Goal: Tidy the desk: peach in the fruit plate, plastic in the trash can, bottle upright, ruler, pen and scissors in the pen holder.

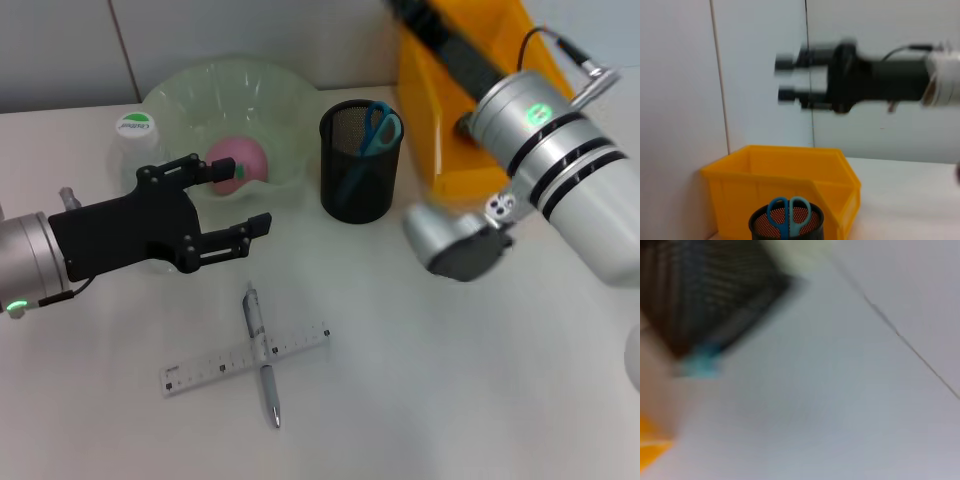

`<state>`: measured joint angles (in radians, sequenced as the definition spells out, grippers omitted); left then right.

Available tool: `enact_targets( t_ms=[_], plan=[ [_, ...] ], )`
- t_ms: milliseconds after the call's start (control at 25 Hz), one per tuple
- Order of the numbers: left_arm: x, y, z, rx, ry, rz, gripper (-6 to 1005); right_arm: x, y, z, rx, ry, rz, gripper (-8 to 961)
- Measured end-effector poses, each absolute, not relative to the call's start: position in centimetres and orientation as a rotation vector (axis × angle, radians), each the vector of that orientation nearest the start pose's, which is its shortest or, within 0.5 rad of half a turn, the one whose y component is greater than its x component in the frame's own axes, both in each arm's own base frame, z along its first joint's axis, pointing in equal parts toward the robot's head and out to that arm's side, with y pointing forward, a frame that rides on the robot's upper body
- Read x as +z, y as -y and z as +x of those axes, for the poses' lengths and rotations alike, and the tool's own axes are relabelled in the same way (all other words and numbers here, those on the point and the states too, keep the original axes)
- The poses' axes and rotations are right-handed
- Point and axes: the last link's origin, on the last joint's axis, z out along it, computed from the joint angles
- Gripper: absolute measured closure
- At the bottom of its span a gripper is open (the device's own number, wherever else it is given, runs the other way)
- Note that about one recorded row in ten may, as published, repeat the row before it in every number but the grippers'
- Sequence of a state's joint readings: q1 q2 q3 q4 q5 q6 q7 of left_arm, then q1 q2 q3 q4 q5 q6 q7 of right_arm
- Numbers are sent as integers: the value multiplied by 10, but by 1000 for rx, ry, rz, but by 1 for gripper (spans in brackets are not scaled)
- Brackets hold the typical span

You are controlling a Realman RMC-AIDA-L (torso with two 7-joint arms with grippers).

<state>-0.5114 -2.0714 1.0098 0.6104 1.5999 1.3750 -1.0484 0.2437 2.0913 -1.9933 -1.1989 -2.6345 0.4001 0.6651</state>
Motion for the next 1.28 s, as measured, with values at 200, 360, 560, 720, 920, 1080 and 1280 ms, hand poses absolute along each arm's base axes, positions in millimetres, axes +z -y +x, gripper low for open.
enact_targets(
  t_ms=[200, 360, 560, 720, 920, 1080, 1280],
  plan=[
    [-13, -344, -236, -763, 177, -2626, 208, 2, -347, 114, -467, 1031, -1281, 382],
    [-10, -342, -236, -768, 176, -2627, 208, 31, -341, 113, -261, 692, -1347, 376],
    [-1, -337, -237, -787, 169, -2627, 208, 54, -330, 130, -85, 367, -1416, 369],
    [2, -334, -235, -810, 192, -2644, 208, 70, -328, 146, 86, 104, -1493, 364],
    [5, -333, -231, -842, 229, -2659, 208, 85, -329, 159, 497, -230, -1677, 357],
    [8, -334, -227, -854, 236, -2670, 208, 97, -323, 169, 840, -365, -1814, 351],
    [6, -333, -226, -869, 249, -2682, 207, 104, -320, 194, 1102, -558, -2075, 313]
  ],
)
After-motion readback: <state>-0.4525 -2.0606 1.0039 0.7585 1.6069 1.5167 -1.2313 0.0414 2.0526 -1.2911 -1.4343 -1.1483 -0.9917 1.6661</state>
